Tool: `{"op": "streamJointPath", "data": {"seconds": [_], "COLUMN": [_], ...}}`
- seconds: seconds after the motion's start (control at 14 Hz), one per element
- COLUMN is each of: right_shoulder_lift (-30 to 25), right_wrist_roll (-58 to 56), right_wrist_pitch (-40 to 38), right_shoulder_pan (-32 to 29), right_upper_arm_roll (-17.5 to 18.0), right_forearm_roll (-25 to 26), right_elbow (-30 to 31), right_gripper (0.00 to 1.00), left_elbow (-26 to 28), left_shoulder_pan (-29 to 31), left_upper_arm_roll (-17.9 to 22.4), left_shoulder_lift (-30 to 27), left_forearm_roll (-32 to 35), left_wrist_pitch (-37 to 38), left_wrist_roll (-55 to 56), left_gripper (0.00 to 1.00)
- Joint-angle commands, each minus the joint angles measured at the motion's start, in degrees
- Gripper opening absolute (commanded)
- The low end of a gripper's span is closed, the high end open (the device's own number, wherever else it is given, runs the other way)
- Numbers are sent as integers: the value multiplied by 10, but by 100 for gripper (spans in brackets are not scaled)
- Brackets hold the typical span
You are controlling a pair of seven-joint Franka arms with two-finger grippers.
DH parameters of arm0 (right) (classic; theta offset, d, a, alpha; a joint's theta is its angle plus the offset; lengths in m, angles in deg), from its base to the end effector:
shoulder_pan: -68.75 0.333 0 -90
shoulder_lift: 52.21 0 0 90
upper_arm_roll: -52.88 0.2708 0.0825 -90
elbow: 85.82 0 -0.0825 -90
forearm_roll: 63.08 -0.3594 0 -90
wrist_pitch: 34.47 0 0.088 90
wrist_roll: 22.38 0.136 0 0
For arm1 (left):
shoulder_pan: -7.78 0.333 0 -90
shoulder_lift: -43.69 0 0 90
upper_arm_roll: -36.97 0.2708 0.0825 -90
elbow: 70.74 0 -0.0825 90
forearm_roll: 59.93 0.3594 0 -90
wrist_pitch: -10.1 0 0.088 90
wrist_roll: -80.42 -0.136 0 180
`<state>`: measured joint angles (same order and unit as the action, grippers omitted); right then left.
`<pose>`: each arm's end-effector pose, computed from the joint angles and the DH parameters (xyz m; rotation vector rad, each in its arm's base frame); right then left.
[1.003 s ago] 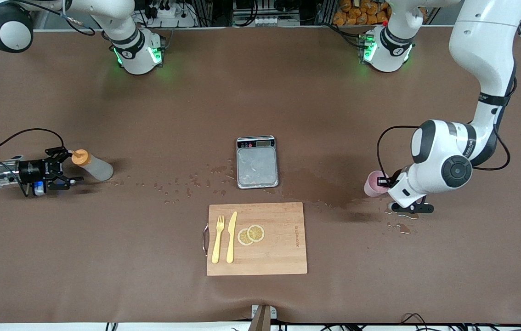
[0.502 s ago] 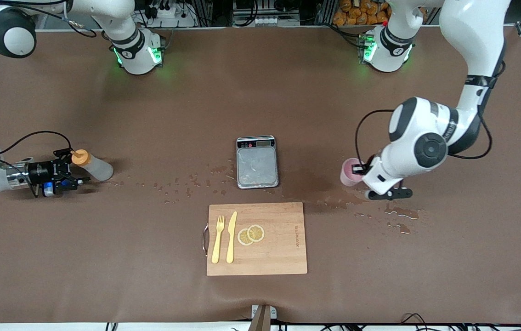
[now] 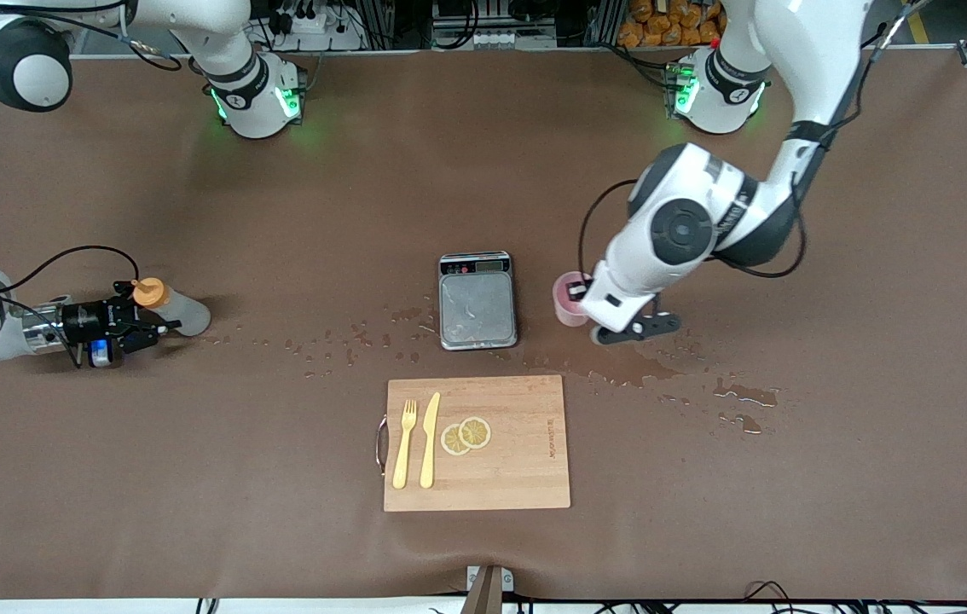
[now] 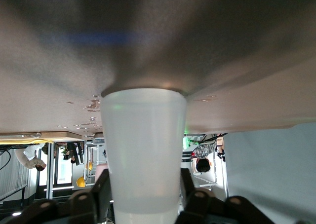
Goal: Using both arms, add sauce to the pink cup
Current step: 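Carry the pink cup onto the scale while the right gripper lifts the bottle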
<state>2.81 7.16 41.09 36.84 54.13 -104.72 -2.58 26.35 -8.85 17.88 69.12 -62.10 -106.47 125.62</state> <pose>0.4986 -0.1776 0.0946 -1.6442 1.2600 1.2462 0.5028 -0.3504 0.2882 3.0326 0.3169 -0.2680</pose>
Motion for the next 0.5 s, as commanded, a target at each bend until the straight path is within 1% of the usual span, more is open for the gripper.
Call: {"op": "streamJointPath", "data": {"seconds": [0.0, 0.14, 0.43], "right_shoulder_lift": [5, 4, -5], "right_wrist_roll": [-6, -5, 7], "right_wrist_pitch": [-10, -12, -31], "right_shoulder_pan": [1, 2, 10], "right_upper_arm_roll": [-2, -2, -1], "right_forearm_roll": [-12, -12, -13], "right_elbow": [-6, -7, -13], "right_gripper": [53, 51, 51], "left_elbow": [-57, -85, -142], "left_shoulder_pan": [-46, -70, -110], "left_upper_arm_roll": [5, 5, 12], "left_shoulder_lift": [51, 75, 131], "left_forearm_roll": [-6, -4, 0], "left_wrist_pitch": [14, 7, -14], "left_wrist_roll": [57, 98, 154], "left_gripper": [0, 0, 0]}}
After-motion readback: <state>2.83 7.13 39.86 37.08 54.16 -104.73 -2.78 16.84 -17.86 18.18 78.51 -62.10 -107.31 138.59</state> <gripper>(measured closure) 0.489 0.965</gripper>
